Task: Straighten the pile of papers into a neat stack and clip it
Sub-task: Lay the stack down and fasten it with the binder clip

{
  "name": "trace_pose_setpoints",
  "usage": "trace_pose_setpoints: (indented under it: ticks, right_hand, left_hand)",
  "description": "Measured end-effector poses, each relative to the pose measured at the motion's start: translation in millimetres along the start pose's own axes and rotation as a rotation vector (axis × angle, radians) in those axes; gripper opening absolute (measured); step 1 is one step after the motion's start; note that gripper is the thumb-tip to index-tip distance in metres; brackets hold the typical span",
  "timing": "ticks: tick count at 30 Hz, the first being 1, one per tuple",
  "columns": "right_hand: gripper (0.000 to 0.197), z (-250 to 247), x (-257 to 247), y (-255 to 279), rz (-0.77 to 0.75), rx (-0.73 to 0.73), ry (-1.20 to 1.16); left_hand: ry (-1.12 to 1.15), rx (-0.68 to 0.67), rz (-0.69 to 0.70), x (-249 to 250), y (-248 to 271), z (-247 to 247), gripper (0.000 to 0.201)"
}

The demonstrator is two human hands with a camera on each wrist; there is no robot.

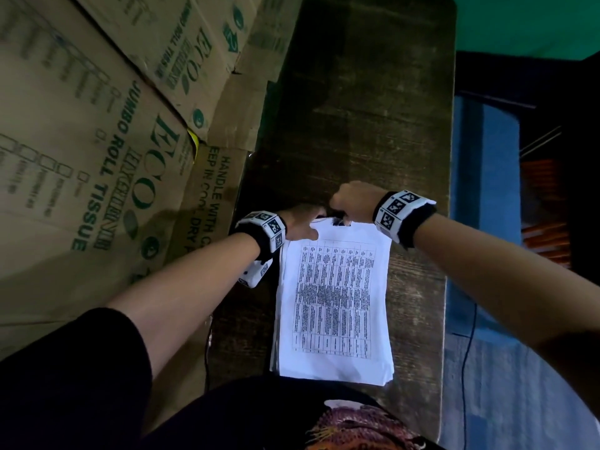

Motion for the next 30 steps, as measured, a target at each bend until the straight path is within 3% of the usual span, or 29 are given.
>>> trace_pose_setpoints:
  ticks: [9, 12, 17, 19, 22, 25, 27, 30]
  right_hand:
    - [0.02, 4.6, -9.0, -2.8, -0.056, -0.078, 0.066]
    - [0.017, 10.2, -5.2, -1.4, -0.031, -0.076, -0.009]
    - [0.037, 13.6, 14.5, -0.2, 0.022, 0.114, -0.312]
    - [0.022, 16.3, 16.1, 2.4, 0.038, 0.185, -0.409]
    - [0.011, 31.0, 18.8, 2.1, 0.088, 0.214, -0.484]
    - [0.014, 38.4, 28.0, 1.5, 0.175, 0.307, -0.573]
    - [0.017, 40.5, 35.9, 2.4, 0.257, 0.365, -0.636]
    - [0.015, 45.0, 47.1, 6.6, 0.359, 0.438, -0.725]
  left_hand:
    - [0.058, 0.053, 0.066, 4.9, 11.3, 4.2, 0.04]
    - [0.079, 0.072, 0.075, 4.0, 12.0, 1.9, 0.039]
    - [0.304, 0.127, 0.082, -11.0, 11.7, -3.4, 0.036]
    - [0.498, 0.24, 0.103, -17.5, 16.2, -11.2, 0.038]
    - [0.843, 0.439, -0.092, -46.1, 29.7, -5.6, 0.058]
    - [1.168, 0.404, -0.216, -67.5, 33.5, 40.5, 0.061]
    - [1.22, 0.343, -0.29, -70.0, 36.8, 67.9, 0.053]
    - [1.244, 0.416, -0.439, -78.1, 40.8, 87.4, 0.057]
Point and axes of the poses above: each hand's wrist, its own y-axis away from the middle knuckle, its own z-axis out of the palm, x = y × z, the point moved 9 cm from there along -y, towards the middle knuckle, and after that the axes turned 3 degrees about -z, right-handed, at the moved point
